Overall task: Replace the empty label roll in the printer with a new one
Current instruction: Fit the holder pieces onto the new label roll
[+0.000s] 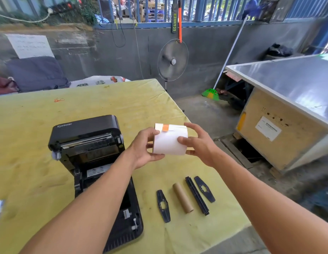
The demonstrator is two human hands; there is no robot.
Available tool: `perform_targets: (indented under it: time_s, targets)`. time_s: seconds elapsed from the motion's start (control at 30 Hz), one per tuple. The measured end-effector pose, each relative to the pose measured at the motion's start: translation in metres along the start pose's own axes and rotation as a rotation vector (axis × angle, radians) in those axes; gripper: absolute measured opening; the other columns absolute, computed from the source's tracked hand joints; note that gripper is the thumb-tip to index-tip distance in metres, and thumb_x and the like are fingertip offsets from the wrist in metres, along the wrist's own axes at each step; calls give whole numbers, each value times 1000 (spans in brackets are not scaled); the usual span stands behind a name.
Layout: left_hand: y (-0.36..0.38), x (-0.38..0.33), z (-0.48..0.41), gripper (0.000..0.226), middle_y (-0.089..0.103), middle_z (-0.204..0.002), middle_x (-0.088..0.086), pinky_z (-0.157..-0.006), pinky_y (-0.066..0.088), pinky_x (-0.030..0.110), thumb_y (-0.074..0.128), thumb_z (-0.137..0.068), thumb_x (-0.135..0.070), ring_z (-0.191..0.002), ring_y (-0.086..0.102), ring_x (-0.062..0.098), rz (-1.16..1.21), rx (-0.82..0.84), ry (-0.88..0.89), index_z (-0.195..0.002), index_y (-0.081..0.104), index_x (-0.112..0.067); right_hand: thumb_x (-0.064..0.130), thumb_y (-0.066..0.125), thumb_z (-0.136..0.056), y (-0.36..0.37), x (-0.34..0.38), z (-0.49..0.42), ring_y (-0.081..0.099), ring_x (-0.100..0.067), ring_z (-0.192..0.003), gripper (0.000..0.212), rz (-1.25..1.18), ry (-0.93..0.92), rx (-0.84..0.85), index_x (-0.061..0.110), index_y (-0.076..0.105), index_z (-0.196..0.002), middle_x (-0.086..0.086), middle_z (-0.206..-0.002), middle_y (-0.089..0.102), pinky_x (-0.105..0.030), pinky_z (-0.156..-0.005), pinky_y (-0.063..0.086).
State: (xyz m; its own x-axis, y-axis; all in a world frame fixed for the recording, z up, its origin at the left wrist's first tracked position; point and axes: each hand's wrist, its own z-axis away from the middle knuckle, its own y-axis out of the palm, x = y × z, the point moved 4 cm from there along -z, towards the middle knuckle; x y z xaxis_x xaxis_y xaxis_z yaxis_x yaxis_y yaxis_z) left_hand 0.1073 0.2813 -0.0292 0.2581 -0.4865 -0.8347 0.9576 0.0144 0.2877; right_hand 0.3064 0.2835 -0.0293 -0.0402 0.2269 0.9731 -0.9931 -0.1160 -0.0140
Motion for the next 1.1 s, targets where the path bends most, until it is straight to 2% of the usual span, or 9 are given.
perform_targets:
  time_s: [0.1, 0.2, 0.33, 0.47, 0.67, 0.77, 0.87, 1.0, 1.1]
  targets:
    - [1, 10, 19, 29, 57, -111, 14, -95, 52, 53, 67, -86, -16, -108, 58, 37, -98, 80, 36, -112, 65, -6, 21, 81, -81, -4, 1, 20, 71, -23, -98, 59, 0, 23, -5, 39, 54, -131, -4, -120, 64, -35, -69, 61]
    - [3, 15, 26, 31, 64, -105, 12, -94, 52, 56, 70, -86, -19, -107, 61, 38, -113, 20, 116, -112, 66, -2, 27, 80, -82, -1, 8, 33, 71, -18, -92, 58, 143, 22, -12, 40, 52, -132, -3, -113, 68, -37, -74, 59]
    - [8, 25, 24, 31, 64, -101, 12, -85, 57, 53, 69, -86, -31, -100, 63, 33, -95, -92, 143, -105, 68, -7, 35, 78, -81, 8, 44, 36, 58, -16, -104, 56, 836, -358, -163, 38, 56, -132, 3, -118, 62, -32, -84, 45]
    - [14, 30, 16, 34, 68, -96, 10, -75, 58, 44, 58, -87, -49, -90, 67, 30, -45, -170, 125, -98, 66, -18, 32, 76, -83, 33, 57, 26, 60, -18, -105, 35, 1006, -512, -20, 31, 71, -118, 1, -118, 67, -30, -83, 44]
    - [19, 29, -4, 46, 70, -102, 11, -71, 59, 41, 46, -85, -64, -91, 68, 29, -114, -260, 123, -95, 66, -24, 38, 72, -88, 39, 54, 11, 53, -23, -99, 21, 1047, -555, -54, 31, 77, -107, 3, -108, 69, -36, -83, 47]
    - [20, 30, -12, 47, 69, -103, 9, -72, 60, 42, 46, -85, -65, -91, 67, 27, -144, -286, 120, -93, 66, -23, 24, 65, -93, 36, 55, 1, 54, -21, -87, 15, 1032, -578, -64, 23, 79, -98, 4, -94, 71, -35, -75, 47]
    - [23, 33, -20, 48, 69, -104, 10, -73, 60, 43, 47, -85, -65, -90, 68, 27, -121, -281, 115, -94, 65, -21, 15, 62, -91, 21, 60, -18, 58, -7, -73, 18, 758, -451, -173, 16, 78, -86, 12, -80, 69, -26, -67, 41]
    - [25, 33, -30, 56, 70, -104, 11, -74, 61, 45, 48, -78, -70, -91, 68, 28, -118, -272, 89, -98, 65, -20, 18, 64, -90, -4, 62, -45, 65, -18, -81, 15, 591, -314, -258, 14, 77, -84, 4, -84, 74, -30, -73, 50]
    - [26, 36, -40, 64, 70, -103, 10, -75, 61, 48, 52, -78, -77, -93, 69, 28, -103, -284, 48, -101, 65, -19, 19, 63, -88, -14, 58, -60, 62, -15, -67, 16, 485, -270, -251, 12, 76, -83, -1, -80, 73, -30, -65, 51]
